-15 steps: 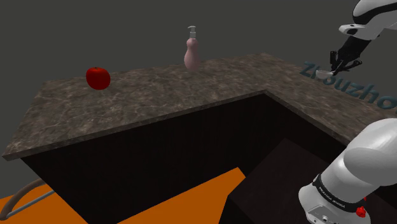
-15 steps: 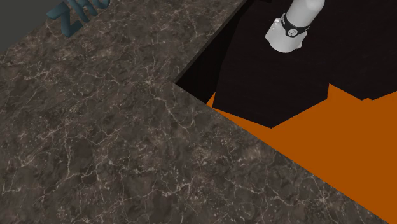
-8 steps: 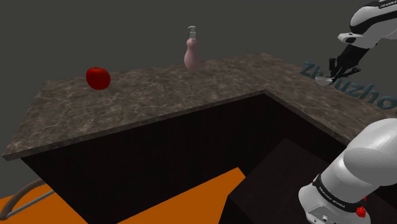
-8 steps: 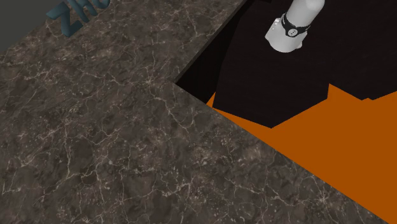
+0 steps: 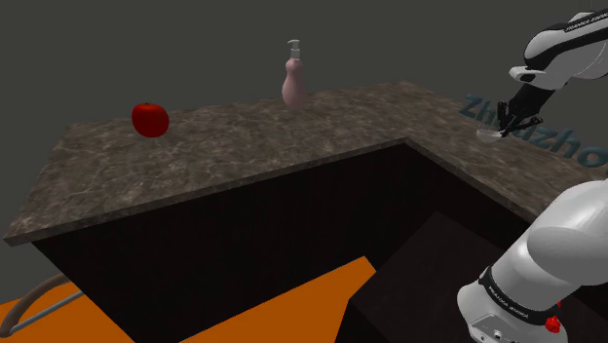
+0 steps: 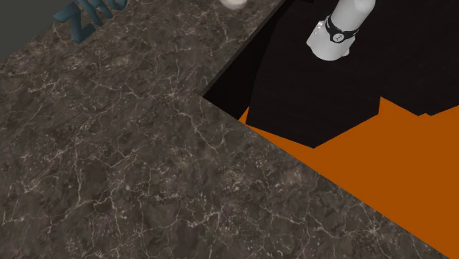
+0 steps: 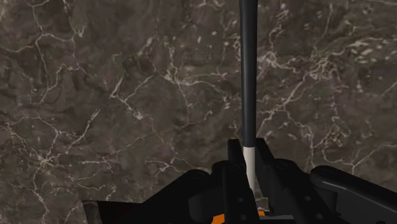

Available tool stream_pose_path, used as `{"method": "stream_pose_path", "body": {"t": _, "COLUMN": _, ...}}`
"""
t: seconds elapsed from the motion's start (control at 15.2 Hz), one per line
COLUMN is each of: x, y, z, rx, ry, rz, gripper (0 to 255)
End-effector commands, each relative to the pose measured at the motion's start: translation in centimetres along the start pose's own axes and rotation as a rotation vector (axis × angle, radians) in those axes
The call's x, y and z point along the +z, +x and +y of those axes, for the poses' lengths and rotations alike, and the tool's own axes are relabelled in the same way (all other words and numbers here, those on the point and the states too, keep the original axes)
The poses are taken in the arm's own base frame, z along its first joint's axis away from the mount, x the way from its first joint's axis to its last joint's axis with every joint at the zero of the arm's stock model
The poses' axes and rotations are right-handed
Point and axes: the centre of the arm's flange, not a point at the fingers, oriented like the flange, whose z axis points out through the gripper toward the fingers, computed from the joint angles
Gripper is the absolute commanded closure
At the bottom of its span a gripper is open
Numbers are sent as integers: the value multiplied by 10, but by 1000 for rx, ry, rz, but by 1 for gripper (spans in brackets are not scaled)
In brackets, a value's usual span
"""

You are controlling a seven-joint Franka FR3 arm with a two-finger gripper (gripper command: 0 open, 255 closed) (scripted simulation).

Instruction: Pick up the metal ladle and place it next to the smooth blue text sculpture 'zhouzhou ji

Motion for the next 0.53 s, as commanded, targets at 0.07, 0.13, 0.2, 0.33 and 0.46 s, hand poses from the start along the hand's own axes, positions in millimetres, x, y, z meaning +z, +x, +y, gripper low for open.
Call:
{"method": "stream_pose_path", "body": {"t": 0.07, "x": 16, "y": 0, "z": -2, "rx": 0, "ry": 0, "rz": 0, "gripper": 255}}
{"method": "stream_pose_path", "body": {"t": 0.13, "x": 21, "y": 0, "z": -2, "rx": 0, "ry": 0, "rz": 0, "gripper": 255}}
{"method": "stream_pose_path", "body": {"t": 0.2, "x": 26, "y": 0, "z": -3, "rx": 0, "ry": 0, "rz": 0, "gripper": 255}}
{"method": "stream_pose_path", "body": {"t": 0.33, "x": 37, "y": 0, "z": -4, "rx": 0, "ry": 0, "rz": 0, "gripper": 255}}
{"method": "stream_pose_path", "body": {"t": 0.46, "x": 47, "y": -1, "z": -5, "rx": 0, "ry": 0, "rz": 0, "gripper": 255}}
